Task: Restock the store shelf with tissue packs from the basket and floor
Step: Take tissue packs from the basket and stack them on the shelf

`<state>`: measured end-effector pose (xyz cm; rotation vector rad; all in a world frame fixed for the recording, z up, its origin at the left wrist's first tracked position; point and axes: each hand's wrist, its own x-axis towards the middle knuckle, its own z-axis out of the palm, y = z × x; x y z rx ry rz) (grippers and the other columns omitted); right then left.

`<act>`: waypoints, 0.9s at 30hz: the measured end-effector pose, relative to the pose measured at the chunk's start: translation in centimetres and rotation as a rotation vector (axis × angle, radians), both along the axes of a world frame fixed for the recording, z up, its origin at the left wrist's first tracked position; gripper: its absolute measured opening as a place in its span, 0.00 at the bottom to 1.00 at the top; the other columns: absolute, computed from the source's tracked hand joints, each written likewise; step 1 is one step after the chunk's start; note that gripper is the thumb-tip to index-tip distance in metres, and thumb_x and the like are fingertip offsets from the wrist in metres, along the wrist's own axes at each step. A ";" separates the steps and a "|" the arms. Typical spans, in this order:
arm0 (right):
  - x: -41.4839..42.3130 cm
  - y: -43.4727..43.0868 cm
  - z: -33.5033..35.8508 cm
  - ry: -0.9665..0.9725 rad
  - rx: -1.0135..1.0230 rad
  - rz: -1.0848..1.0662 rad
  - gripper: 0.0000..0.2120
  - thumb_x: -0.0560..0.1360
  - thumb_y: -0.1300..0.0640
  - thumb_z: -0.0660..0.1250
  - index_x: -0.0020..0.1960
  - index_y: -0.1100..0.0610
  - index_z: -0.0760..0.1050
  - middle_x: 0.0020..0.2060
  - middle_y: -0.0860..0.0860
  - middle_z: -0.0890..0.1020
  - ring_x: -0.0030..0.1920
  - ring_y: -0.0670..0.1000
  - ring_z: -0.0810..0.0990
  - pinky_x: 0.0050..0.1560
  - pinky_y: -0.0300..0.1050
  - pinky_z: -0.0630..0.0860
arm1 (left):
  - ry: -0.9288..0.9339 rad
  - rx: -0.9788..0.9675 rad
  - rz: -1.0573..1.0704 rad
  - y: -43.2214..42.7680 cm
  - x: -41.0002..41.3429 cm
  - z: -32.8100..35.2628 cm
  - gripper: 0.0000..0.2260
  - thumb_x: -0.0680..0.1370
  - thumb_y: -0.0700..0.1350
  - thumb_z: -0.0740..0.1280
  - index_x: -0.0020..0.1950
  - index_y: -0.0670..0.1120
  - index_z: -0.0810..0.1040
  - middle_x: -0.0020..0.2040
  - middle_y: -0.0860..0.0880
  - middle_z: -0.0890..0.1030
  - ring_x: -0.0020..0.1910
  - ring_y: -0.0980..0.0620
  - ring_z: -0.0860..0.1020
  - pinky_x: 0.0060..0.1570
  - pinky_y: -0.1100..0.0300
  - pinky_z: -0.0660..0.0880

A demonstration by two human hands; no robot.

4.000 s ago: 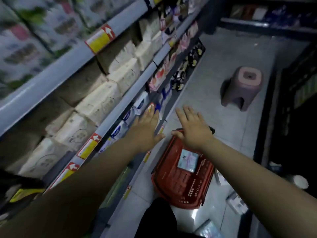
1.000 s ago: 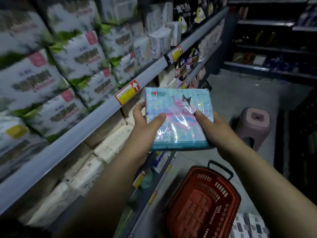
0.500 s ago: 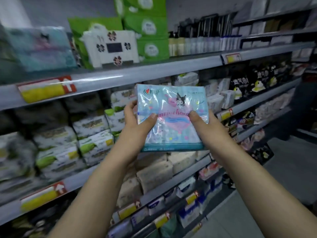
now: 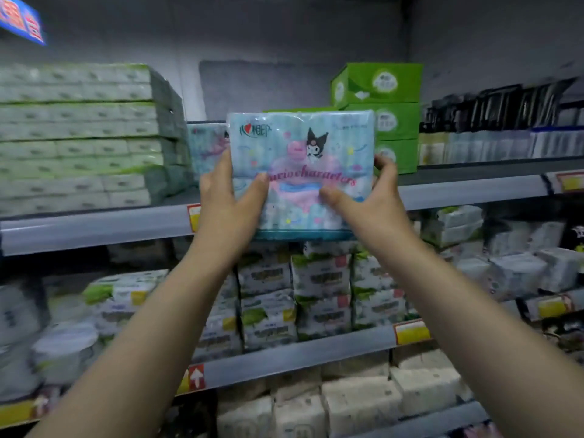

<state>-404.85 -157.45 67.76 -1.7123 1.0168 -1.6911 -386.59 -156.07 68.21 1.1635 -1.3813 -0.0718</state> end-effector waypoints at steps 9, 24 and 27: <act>9.2 -7.5 6.1 0.124 -0.132 -0.008 0.31 0.71 0.51 0.75 0.63 0.55 0.58 0.56 0.47 0.71 0.54 0.47 0.74 0.50 0.38 0.68 | -0.078 -0.139 0.138 -5.1 7.6 6.2 0.23 0.72 0.48 0.67 0.66 0.50 0.68 0.62 0.47 0.74 0.62 0.49 0.74 0.62 0.47 0.74; 10.7 -13.8 8.8 0.577 0.191 -0.099 0.09 0.72 0.54 0.74 0.45 0.59 0.78 0.44 0.56 0.82 0.46 0.56 0.83 0.46 0.50 0.82 | -0.577 0.507 0.334 -7.6 10.7 5.9 0.23 0.77 0.56 0.66 0.67 0.44 0.68 0.65 0.40 0.66 0.58 0.42 0.74 0.56 0.56 0.70; 11.5 -14.2 9.0 0.631 0.192 -0.038 0.08 0.74 0.55 0.72 0.41 0.56 0.76 0.39 0.52 0.80 0.42 0.52 0.80 0.51 0.49 0.81 | -0.689 0.589 0.334 -8.7 10.3 6.7 0.20 0.79 0.57 0.63 0.64 0.45 0.74 0.62 0.41 0.72 0.56 0.45 0.74 0.53 0.59 0.69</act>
